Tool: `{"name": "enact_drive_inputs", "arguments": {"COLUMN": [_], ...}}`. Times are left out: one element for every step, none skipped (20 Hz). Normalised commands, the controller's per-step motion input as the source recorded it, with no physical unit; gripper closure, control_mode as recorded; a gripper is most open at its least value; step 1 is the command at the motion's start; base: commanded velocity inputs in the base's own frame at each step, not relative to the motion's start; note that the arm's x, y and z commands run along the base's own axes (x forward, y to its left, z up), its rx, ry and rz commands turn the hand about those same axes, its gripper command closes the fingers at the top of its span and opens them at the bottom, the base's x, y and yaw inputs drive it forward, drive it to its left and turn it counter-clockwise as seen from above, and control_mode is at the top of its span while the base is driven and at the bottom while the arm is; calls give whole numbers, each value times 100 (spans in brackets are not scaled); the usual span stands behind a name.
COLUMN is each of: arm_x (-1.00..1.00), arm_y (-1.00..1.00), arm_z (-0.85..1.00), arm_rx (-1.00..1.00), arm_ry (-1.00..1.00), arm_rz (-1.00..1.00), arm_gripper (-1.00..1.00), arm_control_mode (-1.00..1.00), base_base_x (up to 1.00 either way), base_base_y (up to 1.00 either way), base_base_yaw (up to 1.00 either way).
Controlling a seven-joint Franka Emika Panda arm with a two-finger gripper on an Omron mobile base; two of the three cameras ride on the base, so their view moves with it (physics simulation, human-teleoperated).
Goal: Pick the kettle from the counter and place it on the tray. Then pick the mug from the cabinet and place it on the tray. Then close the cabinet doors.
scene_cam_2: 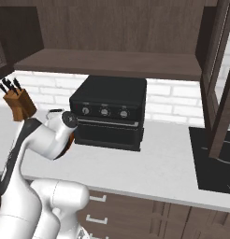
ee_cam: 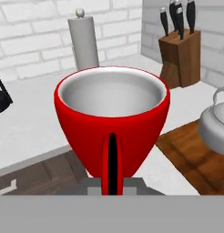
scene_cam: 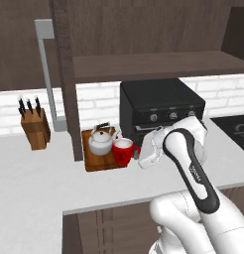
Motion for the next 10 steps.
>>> {"name": "enact_drive_inputs", "arguments": {"arm_x": [52,51,51,46,46,46,47,46,47,47], "arm_y": [6,4,4,2,1,1,0,1,1,1], "arm_z": [-56,-48,-45,-34,-31,-26,-24,-21,-20,-22], "arm_rx": [0,0,0,0,0,0,0,1,1,1], "arm_ry": [0,0,0,0,0,0,0,0,0,0], "arm_rz": [0,0,0,0,0,0,0,0,0,0], "arm_gripper": [100,100,100,100,100,100,100,100,100,100], "arm_control_mode": [-100,-100,-100,-100,-100,-100,-100,-100,-100,-100], "base_base_x": [0,0,0,0,0,0,0,0,0,0], "base_base_y": [0,0,0,0,0,0,0,0,0,0], "base_base_yaw": [0,0,0,0,0,0,0,0,0,0]}}
